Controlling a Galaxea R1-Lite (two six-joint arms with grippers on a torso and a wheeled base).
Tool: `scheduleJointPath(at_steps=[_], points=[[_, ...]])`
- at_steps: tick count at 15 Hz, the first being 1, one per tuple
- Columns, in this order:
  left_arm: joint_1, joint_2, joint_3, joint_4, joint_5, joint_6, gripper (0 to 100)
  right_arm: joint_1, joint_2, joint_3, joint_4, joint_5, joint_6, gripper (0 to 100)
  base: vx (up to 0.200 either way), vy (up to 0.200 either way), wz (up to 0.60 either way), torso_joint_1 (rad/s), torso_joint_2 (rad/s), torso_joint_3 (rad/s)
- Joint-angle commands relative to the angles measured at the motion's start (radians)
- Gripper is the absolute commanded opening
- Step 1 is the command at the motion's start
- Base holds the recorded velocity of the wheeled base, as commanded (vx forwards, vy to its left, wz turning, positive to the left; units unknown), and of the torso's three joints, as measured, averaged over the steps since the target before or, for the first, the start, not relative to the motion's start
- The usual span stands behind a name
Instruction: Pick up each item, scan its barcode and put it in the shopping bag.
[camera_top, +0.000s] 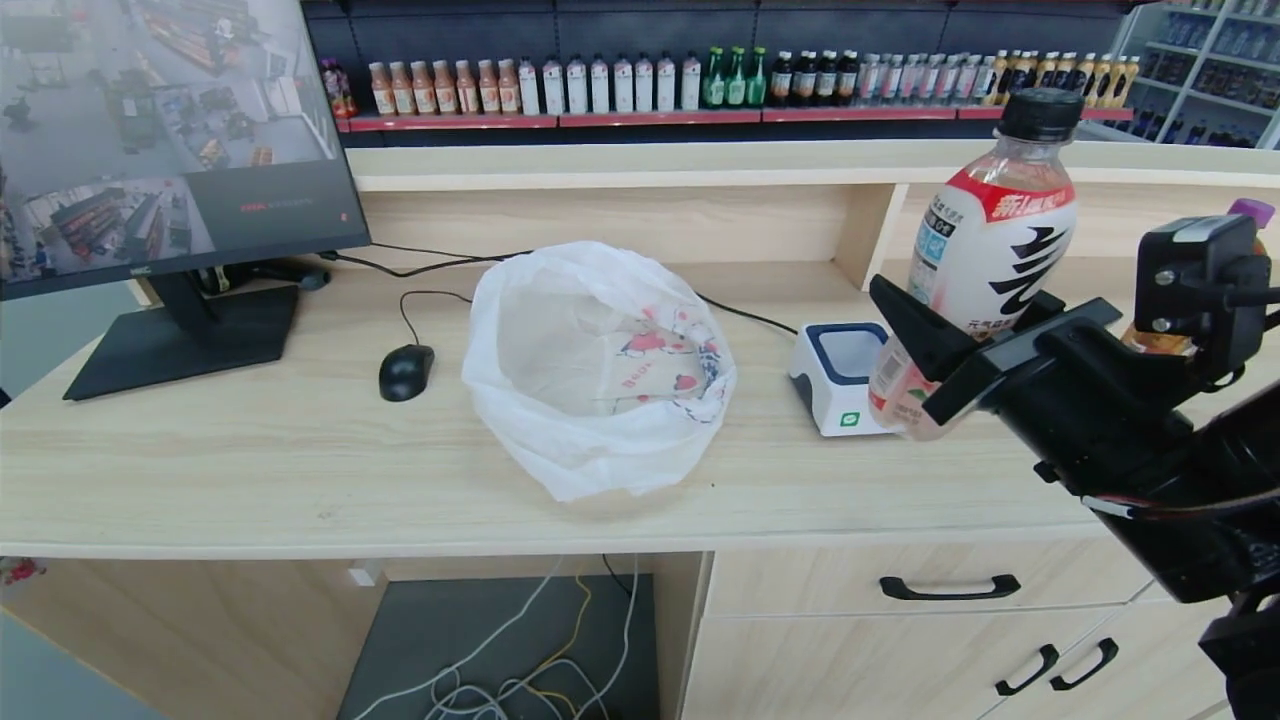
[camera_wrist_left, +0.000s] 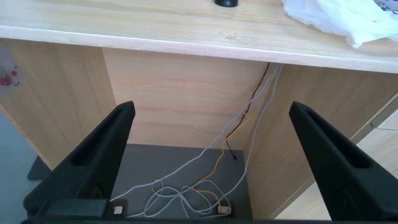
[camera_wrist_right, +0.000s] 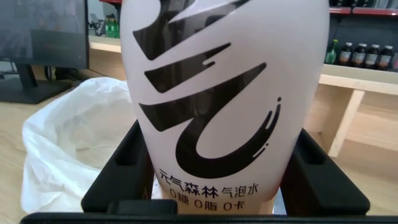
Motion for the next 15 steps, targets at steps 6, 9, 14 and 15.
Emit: scheduleJointPath(at_steps=[6, 9, 14, 15], points=[[0.001, 0.000, 0.000, -0.002, 0.000, 0.001, 100, -0.031, 0.029, -0.027, -0.001, 0.005, 0.000, 0, 0.000, 0.000, 0.00, 0.000, 0.00, 0.000], [0.001, 0.000, 0.000, 0.000, 0.000, 0.001, 100, -0.111, 0.052, -0.053, -0.001, 0.115, -0.025, 0, 0.000, 0.000, 0.00, 0.000, 0.00, 0.000], [0.001, 0.000, 0.000, 0.000, 0.000, 0.001, 100, -0.177, 0.181, -0.132, -0.001, 0.209, -0.197, 0, 0.000, 0.000, 0.00, 0.000, 0.00, 0.000], [0.001, 0.000, 0.000, 0.000, 0.000, 0.001, 100, -0.182, 0.202, -0.159, -0.001, 0.207, -0.232, 0, 0.000, 0.000, 0.00, 0.000, 0.00, 0.000]])
